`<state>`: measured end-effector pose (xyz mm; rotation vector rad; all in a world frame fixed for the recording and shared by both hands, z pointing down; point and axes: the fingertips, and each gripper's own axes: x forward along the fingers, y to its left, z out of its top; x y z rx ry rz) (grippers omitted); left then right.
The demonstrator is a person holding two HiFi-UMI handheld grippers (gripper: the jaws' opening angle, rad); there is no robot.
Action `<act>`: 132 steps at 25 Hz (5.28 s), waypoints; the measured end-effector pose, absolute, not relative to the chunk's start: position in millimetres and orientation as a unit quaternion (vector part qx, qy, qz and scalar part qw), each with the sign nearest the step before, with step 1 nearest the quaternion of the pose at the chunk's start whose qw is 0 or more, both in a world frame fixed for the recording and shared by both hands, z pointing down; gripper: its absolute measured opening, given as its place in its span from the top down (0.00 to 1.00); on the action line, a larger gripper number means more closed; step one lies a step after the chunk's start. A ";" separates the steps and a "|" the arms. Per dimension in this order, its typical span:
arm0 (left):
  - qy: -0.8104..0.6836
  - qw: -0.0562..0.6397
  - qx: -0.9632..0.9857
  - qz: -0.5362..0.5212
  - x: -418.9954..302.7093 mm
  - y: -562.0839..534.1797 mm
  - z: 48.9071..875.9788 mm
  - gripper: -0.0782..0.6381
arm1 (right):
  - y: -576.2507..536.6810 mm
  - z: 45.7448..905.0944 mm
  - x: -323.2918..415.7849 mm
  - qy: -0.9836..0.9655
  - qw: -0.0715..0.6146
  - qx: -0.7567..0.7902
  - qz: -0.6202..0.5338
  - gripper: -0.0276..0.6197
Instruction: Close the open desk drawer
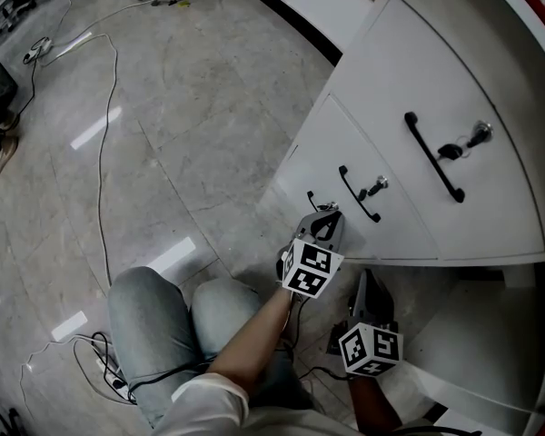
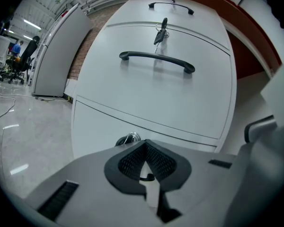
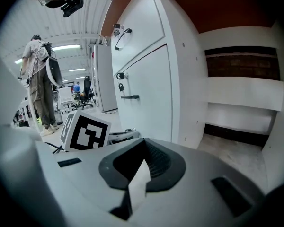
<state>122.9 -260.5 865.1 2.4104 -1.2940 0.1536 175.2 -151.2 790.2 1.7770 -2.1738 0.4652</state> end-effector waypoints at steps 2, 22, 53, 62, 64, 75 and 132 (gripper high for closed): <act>-0.463 0.200 0.862 0.053 122.9 -260.8 864.9 0.88 | -150.5 790.5 175.9 -0.756 0.148 0.617 0.162 0.96; -0.436 0.242 0.864 0.068 122.6 -246.4 864.1 0.88 | -142.0 783.4 173.7 -0.742 0.144 0.636 0.157 0.96; -0.529 0.217 0.816 0.081 14.4 -195.9 726.8 0.88 | -174.8 727.8 114.6 -0.761 0.128 0.613 0.167 0.96; -0.567 0.210 0.789 0.106 -24.0 -166.1 528.2 0.88 | -147.2 534.3 81.6 -0.781 0.158 0.580 0.167 0.96; -0.567 0.214 0.788 0.110 -25.1 -160.7 482.5 0.88 | -144.1 486.0 81.7 -0.782 0.157 0.580 0.168 0.96; -0.555 0.190 0.802 0.111 -29.8 -138.3 250.1 0.88 | -133.8 245.4 74.9 -0.792 0.129 0.580 0.136 0.96; -0.566 0.151 0.807 0.070 -3.7 -132.5 122.3 0.88 | -130.0 114.6 94.7 -0.817 0.083 0.559 0.111 0.96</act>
